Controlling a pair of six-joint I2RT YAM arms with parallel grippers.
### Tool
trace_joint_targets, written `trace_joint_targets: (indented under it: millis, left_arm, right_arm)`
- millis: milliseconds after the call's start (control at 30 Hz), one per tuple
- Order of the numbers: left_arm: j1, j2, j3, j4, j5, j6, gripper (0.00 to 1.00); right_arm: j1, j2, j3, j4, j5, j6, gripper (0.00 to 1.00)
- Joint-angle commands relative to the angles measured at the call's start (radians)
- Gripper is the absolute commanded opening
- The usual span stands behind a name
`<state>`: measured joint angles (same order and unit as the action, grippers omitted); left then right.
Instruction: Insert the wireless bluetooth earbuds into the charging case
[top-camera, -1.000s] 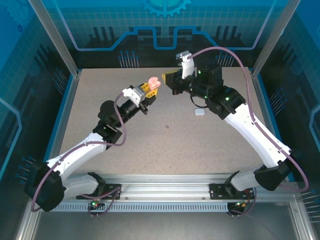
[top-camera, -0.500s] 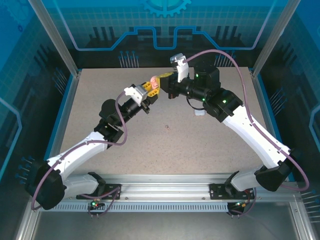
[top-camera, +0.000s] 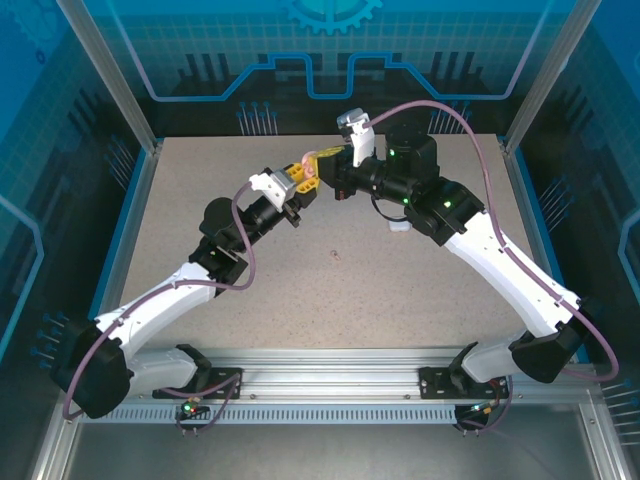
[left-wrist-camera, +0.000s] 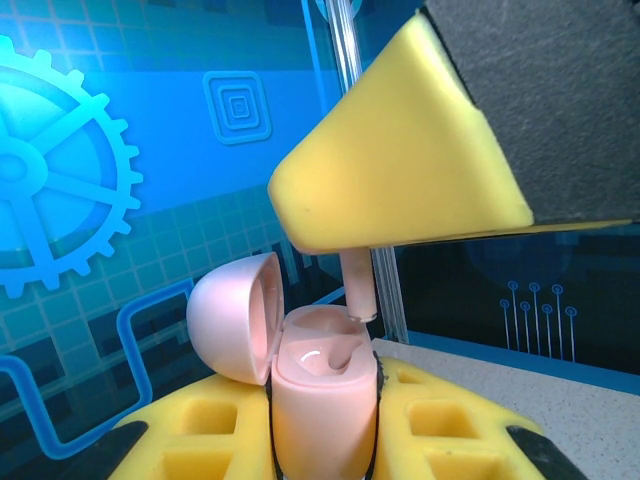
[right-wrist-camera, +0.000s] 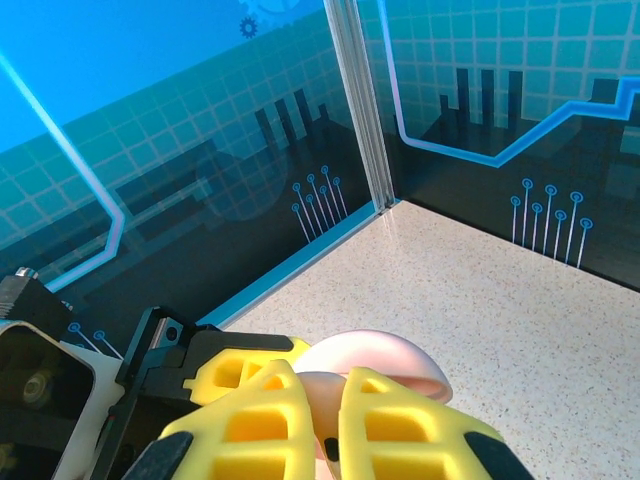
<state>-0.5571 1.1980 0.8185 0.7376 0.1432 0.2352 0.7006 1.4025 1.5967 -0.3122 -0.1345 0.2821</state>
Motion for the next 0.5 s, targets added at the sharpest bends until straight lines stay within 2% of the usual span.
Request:
trace_joint_targets:
  millis: [0,467]
  left_arm:
    - [-0.008,-0.002,0.036,0.010,-0.007,-0.018,0.00]
    - [-0.012,-0.011,0.047,0.002,0.001,-0.044,0.00]
  right_arm:
    - [0.010,0.001,-0.010,0.025,0.018,-0.021,0.09]
    - [0.010,0.016,-0.047,0.031,0.022,-0.020,0.08]
